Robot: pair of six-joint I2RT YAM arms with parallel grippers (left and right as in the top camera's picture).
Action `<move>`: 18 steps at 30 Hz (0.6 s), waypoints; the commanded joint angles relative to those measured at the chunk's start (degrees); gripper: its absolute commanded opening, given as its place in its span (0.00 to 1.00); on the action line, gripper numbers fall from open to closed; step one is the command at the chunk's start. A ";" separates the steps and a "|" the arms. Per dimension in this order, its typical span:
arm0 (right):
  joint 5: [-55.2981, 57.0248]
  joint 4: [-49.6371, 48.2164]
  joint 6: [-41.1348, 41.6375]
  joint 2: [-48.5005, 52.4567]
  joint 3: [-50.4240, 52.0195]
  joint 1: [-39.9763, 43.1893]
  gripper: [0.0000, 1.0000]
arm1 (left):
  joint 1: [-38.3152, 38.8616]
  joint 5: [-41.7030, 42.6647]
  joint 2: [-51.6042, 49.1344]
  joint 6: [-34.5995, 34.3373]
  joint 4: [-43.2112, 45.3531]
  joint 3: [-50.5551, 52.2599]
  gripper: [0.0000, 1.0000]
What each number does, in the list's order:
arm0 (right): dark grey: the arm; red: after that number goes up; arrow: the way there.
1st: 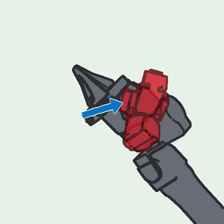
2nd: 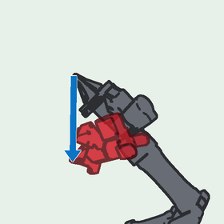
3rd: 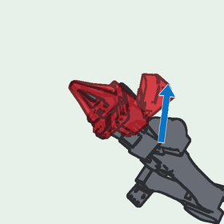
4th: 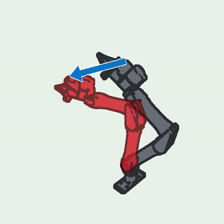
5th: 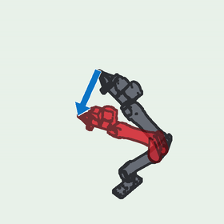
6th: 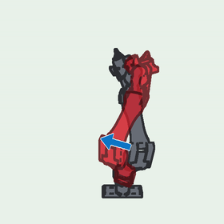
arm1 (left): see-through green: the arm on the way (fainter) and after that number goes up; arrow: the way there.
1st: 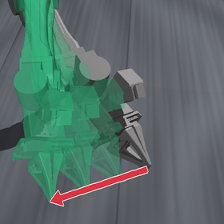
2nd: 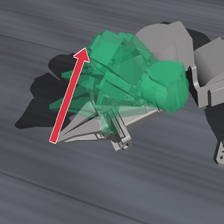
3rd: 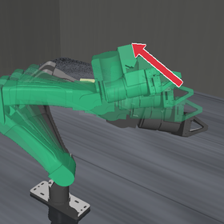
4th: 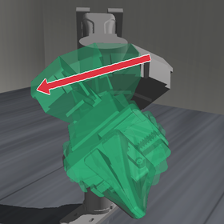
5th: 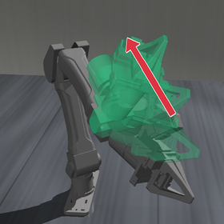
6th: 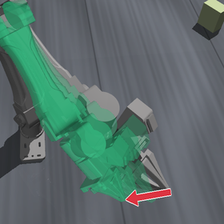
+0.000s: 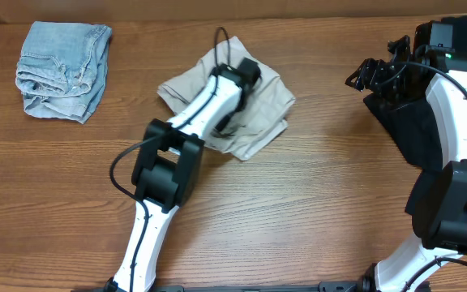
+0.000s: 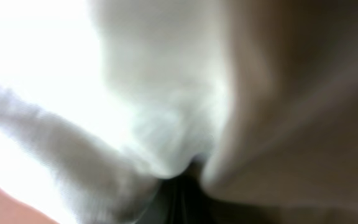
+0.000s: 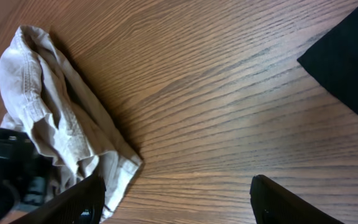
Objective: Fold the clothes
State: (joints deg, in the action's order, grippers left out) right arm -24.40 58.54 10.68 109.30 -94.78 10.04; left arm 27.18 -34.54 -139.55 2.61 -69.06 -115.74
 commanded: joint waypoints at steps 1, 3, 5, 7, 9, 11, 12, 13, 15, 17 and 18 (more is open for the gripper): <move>0.37 -0.22 -0.26 0.13 0.00 -0.20 0.78 | 1.14 7.61 -0.04 4.20 -4.55 -10.75 0.06; 0.39 0.15 -0.28 0.13 0.00 -0.20 0.78 | 1.68 16.02 -0.04 6.25 -7.82 -16.68 0.16; 0.42 0.55 -0.50 0.13 0.00 -0.17 0.78 | 1.88 23.43 -0.04 8.70 -10.01 -20.52 0.40; 0.57 0.72 -0.90 0.13 0.00 -0.17 0.78 | 2.01 30.47 -0.04 11.02 -11.17 -22.58 0.68; 0.96 0.76 -0.92 0.13 0.00 -0.17 0.79 | 2.14 35.19 -0.07 13.44 -12.37 -22.71 0.77; 1.03 0.76 -0.92 0.13 0.00 -0.17 0.79 | 2.16 36.28 -0.07 14.19 -14.01 -21.62 0.80; 1.03 0.81 -0.92 0.13 0.00 -0.20 0.79 | 2.16 36.26 -0.07 14.19 -14.78 -20.87 0.82; 1.03 0.81 -0.92 0.13 0.00 -0.17 0.79 | 2.16 36.28 -0.07 14.19 -14.95 -20.00 0.83; 1.03 0.76 -0.92 0.13 0.00 -0.17 0.79 | 2.16 36.37 -0.07 14.69 -13.75 -17.29 0.88; 1.03 0.72 -0.92 0.13 0.00 -0.17 0.79 | 2.43 37.33 -0.07 16.17 -11.78 -14.34 0.96; 1.03 0.72 -0.92 0.13 0.00 -0.17 0.79 | 2.69 38.10 -0.07 17.20 -10.82 -12.72 1.00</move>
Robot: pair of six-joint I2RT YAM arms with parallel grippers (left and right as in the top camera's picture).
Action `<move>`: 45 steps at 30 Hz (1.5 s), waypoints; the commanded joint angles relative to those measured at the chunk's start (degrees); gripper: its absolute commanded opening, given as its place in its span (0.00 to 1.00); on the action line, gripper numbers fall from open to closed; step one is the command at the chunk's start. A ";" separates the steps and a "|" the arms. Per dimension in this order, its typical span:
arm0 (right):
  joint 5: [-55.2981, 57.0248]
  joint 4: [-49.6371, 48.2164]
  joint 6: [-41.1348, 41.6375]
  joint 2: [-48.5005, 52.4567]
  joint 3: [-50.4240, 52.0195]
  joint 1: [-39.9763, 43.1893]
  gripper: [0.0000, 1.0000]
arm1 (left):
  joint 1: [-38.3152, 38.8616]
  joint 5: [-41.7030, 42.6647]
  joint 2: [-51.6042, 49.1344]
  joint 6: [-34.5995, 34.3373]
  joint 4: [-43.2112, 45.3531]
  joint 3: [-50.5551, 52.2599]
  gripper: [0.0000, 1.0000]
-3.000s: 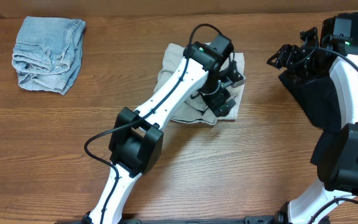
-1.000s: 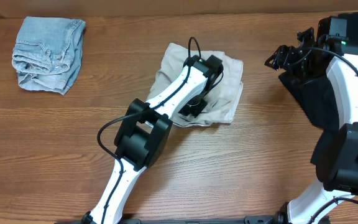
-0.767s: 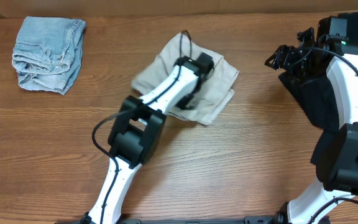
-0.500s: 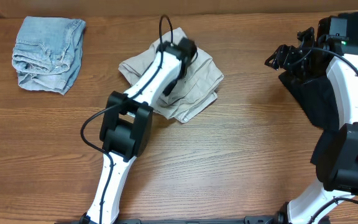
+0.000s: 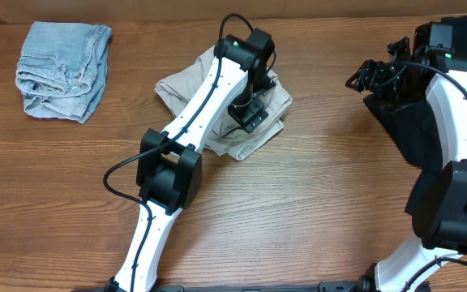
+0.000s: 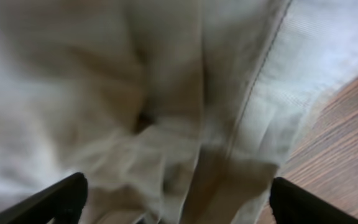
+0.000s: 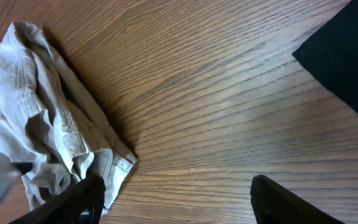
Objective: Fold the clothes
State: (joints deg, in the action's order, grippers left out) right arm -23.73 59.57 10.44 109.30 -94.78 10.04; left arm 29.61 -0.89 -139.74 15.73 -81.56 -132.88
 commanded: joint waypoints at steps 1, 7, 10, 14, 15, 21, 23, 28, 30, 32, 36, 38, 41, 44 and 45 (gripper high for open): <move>0.35 -0.28 -0.68 0.13 0.00 -0.17 0.79 | 0.63 5.07 0.13 5.18 2.16 5.77 1.00; 0.35 -0.26 -0.68 0.13 0.00 -0.17 0.79 | 3.13 5.29 0.13 8.52 4.96 12.04 1.00; 0.37 -0.22 -0.68 0.13 0.00 -0.17 0.79 | 3.65 4.57 0.13 8.52 7.74 15.15 1.00; 0.37 -0.07 -0.68 0.13 0.00 -0.17 0.79 | 3.76 2.89 0.13 8.50 10.91 19.32 1.00; 0.37 -0.09 -0.68 0.13 0.00 -0.17 0.79 | 3.76 1.90 0.13 8.50 11.69 20.39 1.00; 0.37 -0.24 -0.68 0.13 0.00 -0.17 0.79 | 3.76 -3.80 0.09 8.48 18.86 29.24 0.95; 0.37 -0.28 -0.68 0.13 0.00 -0.20 0.79 | 3.76 -3.78 0.09 8.46 19.10 29.66 0.93; 0.37 -0.26 -0.68 0.13 0.00 -0.17 0.79 | 3.72 -8.44 0.13 8.48 17.33 29.44 0.78; 0.37 -0.42 -0.68 0.13 0.00 -0.20 0.79 | 3.61 -10.05 0.13 8.48 16.04 29.57 0.86; 0.33 -0.81 -0.63 0.13 0.00 -0.20 0.79 | 3.28 -9.40 0.13 8.46 16.04 29.88 0.94; 0.33 -1.16 -0.63 0.13 0.00 -0.20 0.80 | 2.58 -8.00 0.13 8.48 18.67 32.15 1.00; 0.35 -1.14 -0.66 0.13 0.00 -0.20 0.80 | 2.19 -8.11 0.13 8.66 20.63 34.25 1.00; 0.35 -1.14 -0.66 0.13 0.00 -0.20 0.80 | 1.75 -8.09 0.13 9.94 23.69 37.86 1.00; 0.35 -1.18 -0.66 0.13 0.00 -0.20 0.80 | 1.79 -8.11 0.13 10.19 27.61 41.42 0.96; 0.35 -1.18 -0.63 0.13 0.00 -0.20 0.80 | 1.81 -8.11 0.11 10.19 29.07 42.29 0.86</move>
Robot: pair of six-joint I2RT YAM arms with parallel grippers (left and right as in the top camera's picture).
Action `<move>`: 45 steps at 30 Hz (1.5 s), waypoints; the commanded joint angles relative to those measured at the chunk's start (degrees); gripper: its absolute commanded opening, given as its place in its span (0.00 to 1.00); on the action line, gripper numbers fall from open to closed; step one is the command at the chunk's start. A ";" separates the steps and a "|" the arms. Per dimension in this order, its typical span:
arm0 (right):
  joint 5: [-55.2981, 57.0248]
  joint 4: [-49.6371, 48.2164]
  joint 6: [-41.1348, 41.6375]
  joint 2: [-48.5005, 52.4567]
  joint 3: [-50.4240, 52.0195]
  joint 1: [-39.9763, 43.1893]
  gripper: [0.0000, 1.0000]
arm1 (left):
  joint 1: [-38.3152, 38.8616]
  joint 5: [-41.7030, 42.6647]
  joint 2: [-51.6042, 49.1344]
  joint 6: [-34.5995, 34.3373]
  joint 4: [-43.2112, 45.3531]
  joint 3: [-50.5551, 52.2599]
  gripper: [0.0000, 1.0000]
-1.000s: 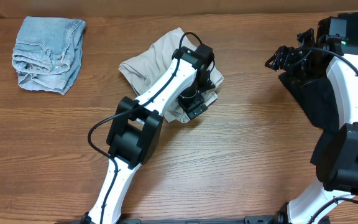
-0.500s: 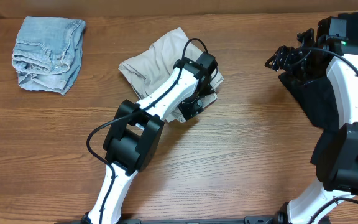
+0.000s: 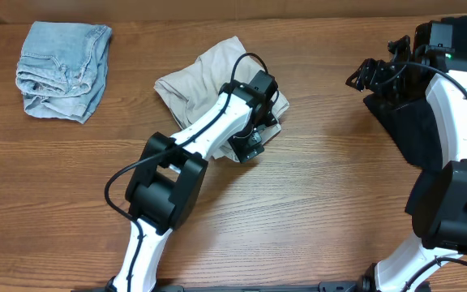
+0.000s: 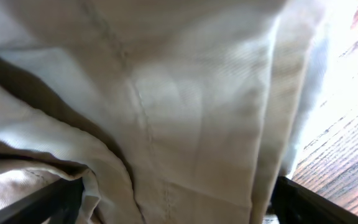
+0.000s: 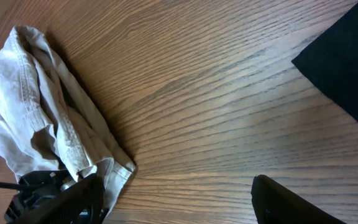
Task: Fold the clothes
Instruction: 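Lift the shorts bundle with the left gripper and carry it leftward, then place the shorts on top of the blue denim at top left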
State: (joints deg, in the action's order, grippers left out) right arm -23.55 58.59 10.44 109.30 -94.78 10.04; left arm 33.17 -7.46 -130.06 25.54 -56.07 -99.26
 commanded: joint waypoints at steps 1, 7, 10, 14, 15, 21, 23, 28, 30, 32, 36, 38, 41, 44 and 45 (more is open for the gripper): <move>0.17 -0.17 -0.63 0.13 0.00 -0.20 0.80 | -1.77 -1.51 -9.55 0.37 4.87 9.38 0.72; 0.17 -0.09 -0.66 0.13 0.00 -0.20 0.80 | -1.77 -1.53 -9.55 -0.48 11.34 13.14 0.51; 0.17 -0.11 -0.63 0.13 0.00 -0.20 0.80 | -1.84 -1.81 -9.57 -0.48 13.35 14.12 0.41; 0.17 -0.11 -0.66 0.13 0.00 -0.20 0.80 | -2.69 -3.13 -9.55 -3.45 14.78 14.16 0.04; 0.17 -0.11 -0.66 0.13 0.00 -0.20 0.80 | -2.95 -4.63 -9.55 -5.53 14.78 13.86 0.04; 0.17 -0.17 -0.66 0.13 0.00 -0.20 0.80 | -5.46 -10.97 -8.81 -13.14 5.75 4.87 0.04; 0.17 -0.15 -0.66 0.13 0.00 -0.20 0.80 | -6.45 -10.91 -7.98 -14.36 1.16 -0.55 0.04; 0.17 -0.20 -0.66 0.13 0.00 -0.17 0.84 | -8.68 -10.84 -6.14 -16.79 -9.77 -17.22 0.04; 0.20 -0.22 -0.68 0.13 0.00 -0.17 0.84 | -9.44 -10.67 -5.68 -17.44 -13.62 -24.76 0.04; 0.17 -0.26 -0.66 0.13 0.00 -0.17 0.84 | -10.08 -10.43 -5.46 -17.68 -17.29 -32.20 0.04; 0.17 -0.39 -0.66 0.13 0.00 -0.17 0.84 | -11.21 -10.49 -5.46 -18.53 -23.23 -44.83 0.04; 0.17 -0.35 -0.66 0.13 0.00 -0.17 0.84 | -11.98 -10.56 -5.46 -18.51 -25.86 -50.53 0.04; 0.17 -0.07 -0.66 0.13 0.00 -0.17 0.85 | -13.44 -10.58 -5.46 -18.51 -29.09 -58.14 0.04; 0.17 0.55 -0.68 0.13 0.00 -0.17 0.85 | -15.52 -10.78 -5.46 -18.51 -30.51 -64.22 0.04; 0.17 0.79 -0.68 0.13 0.00 -0.17 0.85 | -16.46 -10.75 -5.46 -18.58 -30.69 -65.92 0.04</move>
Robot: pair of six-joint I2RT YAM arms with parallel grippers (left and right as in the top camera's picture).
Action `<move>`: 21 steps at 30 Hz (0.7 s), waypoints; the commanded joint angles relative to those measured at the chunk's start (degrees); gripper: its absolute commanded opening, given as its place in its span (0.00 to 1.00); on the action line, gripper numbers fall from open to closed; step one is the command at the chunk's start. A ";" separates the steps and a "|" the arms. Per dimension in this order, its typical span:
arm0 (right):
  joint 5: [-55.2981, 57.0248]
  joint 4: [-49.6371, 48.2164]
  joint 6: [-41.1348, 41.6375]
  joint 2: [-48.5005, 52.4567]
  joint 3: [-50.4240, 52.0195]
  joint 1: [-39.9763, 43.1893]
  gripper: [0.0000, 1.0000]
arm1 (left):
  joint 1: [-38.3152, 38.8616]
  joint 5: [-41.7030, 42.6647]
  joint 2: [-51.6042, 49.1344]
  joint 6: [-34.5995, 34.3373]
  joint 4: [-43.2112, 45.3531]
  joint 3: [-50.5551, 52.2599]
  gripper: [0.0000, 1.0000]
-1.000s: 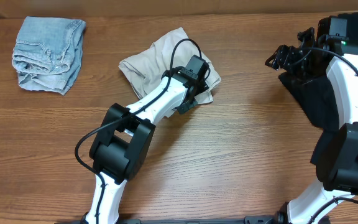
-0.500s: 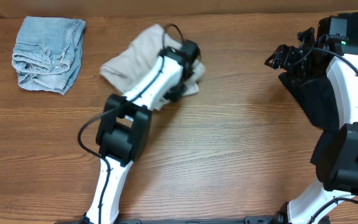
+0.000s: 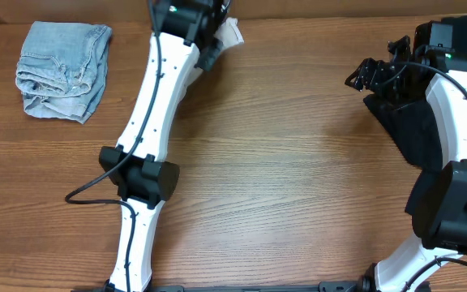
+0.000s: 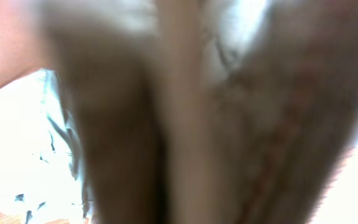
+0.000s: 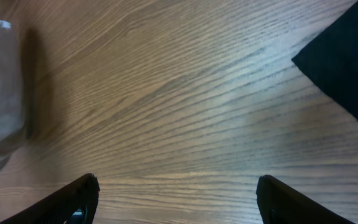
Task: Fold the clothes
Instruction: 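Place the shorts on top of the blue denim at top left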
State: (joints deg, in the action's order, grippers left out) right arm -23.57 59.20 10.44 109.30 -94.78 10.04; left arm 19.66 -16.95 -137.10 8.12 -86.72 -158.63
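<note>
My left arm reaches to the table's far edge, where the left gripper point(image 3: 211, 39) holds the beige garment point(image 3: 232, 32) up off the table. Only a pale corner of it shows in the overhead view. Blurred beige cloth point(image 4: 185, 124) fills the left wrist view and hides the fingers. In the right wrist view the beige garment hangs at the left edge. My right gripper point(image 5: 177, 182) stands open over bare wood, beside the black garment point(image 5: 347, 68), and shows in the overhead view as the right gripper point(image 3: 365, 77) at the right.
Folded blue jeans point(image 3: 62, 58) lie at the far left. The black garment point(image 3: 416, 134) lies spread under my right arm at the right edge. The wooden table point(image 3: 298, 178) stretches between the two arms.
The left gripper was low on the beige garment at the table's middle. Now it is raised at the far edge, with the garment lifted off the table. The right arm has not moved.
The beige garment lay crumpled mid-table with the left gripper pressed into it. Then the gripper stood open over its right side, then low at its front edge. Now the garment hangs from that gripper at the far edge. The right gripper stayed open throughout.
</note>
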 commanded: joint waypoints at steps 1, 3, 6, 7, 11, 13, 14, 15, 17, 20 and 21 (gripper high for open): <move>0.20 0.42 -0.68 0.13 0.00 -0.17 0.85 | -3.82 -1.31 1.57 -1.57 -0.15 -7.85 0.04; 0.22 1.07 -0.72 0.13 0.00 -0.17 0.85 | -5.84 -1.42 1.57 -2.84 -0.52 -10.05 0.04; 0.22 1.92 -1.14 0.13 0.00 -0.17 0.85 | -9.73 -1.68 1.57 -4.90 -1.60 -12.33 0.04; 0.20 2.08 -1.11 0.13 0.00 -0.17 0.85 | -11.17 -1.95 1.57 -5.73 -1.81 -12.70 0.04; 0.20 2.86 -1.09 0.13 0.00 -0.20 0.85 | -17.03 -5.35 1.57 -10.64 -2.23 -12.87 0.04; 0.20 3.17 -1.09 0.13 0.00 -0.20 0.85 | -19.39 -5.70 1.57 -12.37 -1.73 -12.87 0.04; 0.20 3.32 -1.09 0.13 0.00 -0.20 0.85 | -20.65 -5.70 1.57 -13.09 -1.18 -12.87 0.04; 0.20 3.37 -1.09 0.13 0.00 -0.20 0.85 | -21.68 -5.70 1.60 -13.46 -0.61 -12.87 0.04; 0.17 3.39 -1.05 0.13 0.00 -0.20 0.85 | -23.74 -5.70 1.60 -13.51 0.85 -12.87 0.04; 0.20 3.82 -1.05 0.13 0.00 -0.20 0.85 | -26.43 -5.70 1.73 -13.46 3.37 -12.92 0.04; 0.20 4.00 -1.05 0.13 0.00 -0.20 0.85 | -27.23 -5.70 1.84 -13.46 4.15 -12.92 0.04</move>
State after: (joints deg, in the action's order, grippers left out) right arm -23.55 62.92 10.04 109.30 -94.78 10.02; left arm -5.74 -20.84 -137.10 -3.16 -85.27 -169.16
